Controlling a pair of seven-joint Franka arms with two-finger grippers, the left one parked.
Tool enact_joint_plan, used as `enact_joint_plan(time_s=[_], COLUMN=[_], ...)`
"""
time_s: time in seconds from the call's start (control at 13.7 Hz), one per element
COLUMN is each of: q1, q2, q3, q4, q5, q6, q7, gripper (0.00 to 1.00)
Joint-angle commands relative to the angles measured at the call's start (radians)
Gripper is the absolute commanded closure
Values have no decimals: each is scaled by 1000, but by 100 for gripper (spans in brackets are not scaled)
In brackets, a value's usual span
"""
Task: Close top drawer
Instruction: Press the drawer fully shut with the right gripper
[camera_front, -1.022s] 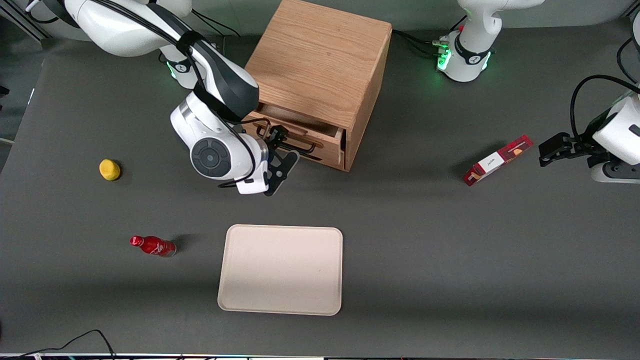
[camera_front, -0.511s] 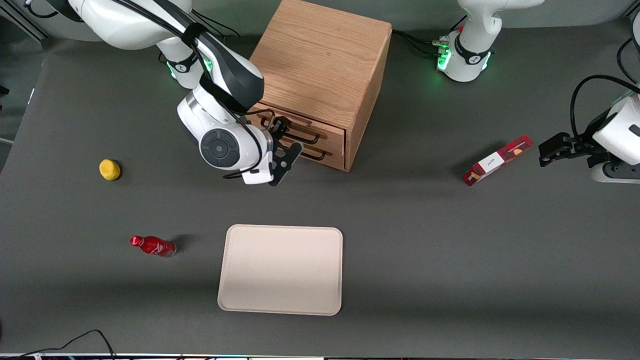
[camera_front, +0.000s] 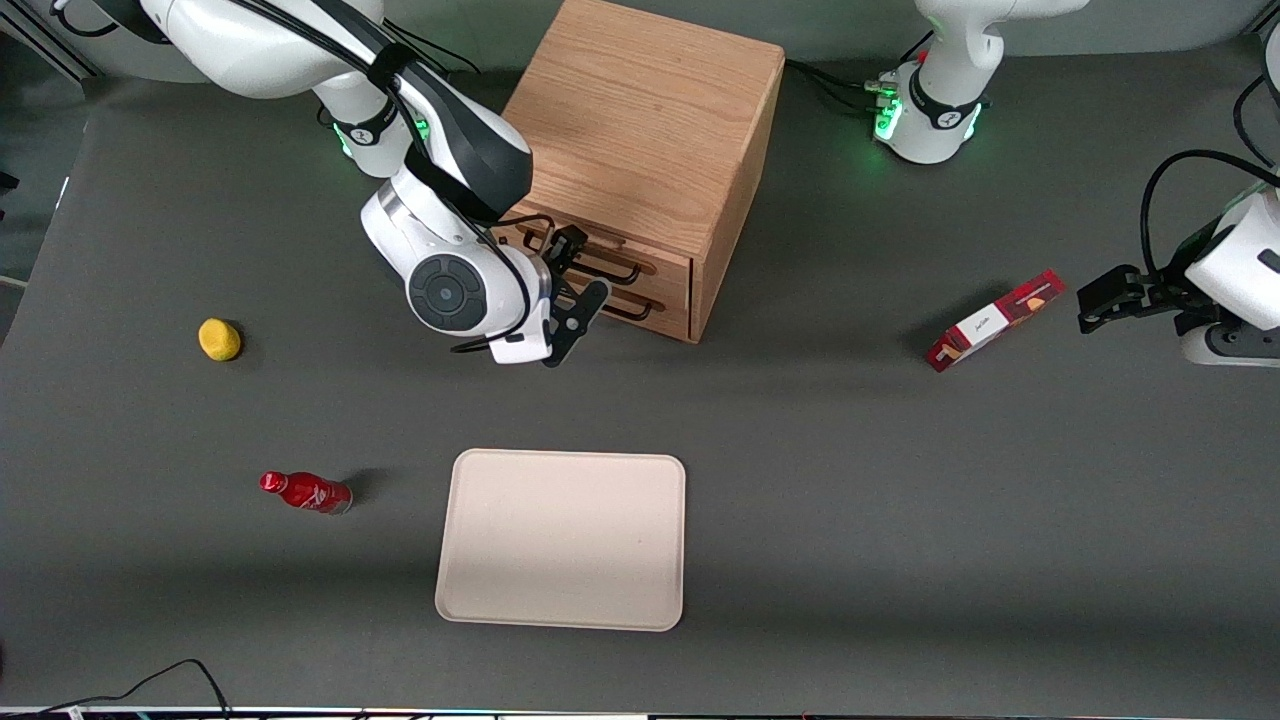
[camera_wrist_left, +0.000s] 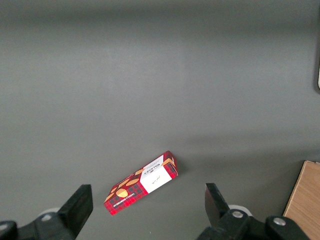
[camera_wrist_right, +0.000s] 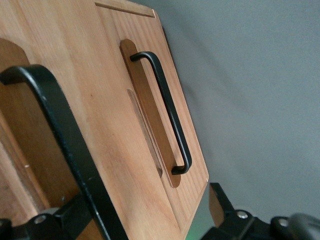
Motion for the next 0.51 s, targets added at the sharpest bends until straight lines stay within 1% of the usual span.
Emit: enact_joint_plan(time_s=[0.0,0.29,0.44], q1=[-8,-19,-22], q2=[-37,-33,-31], q3=[12,0,-2], q4=[-22,79,102], q5=[36,37,35], q6=[1,-32,-38], q7=[28,28,28], gripper=[0,0,0])
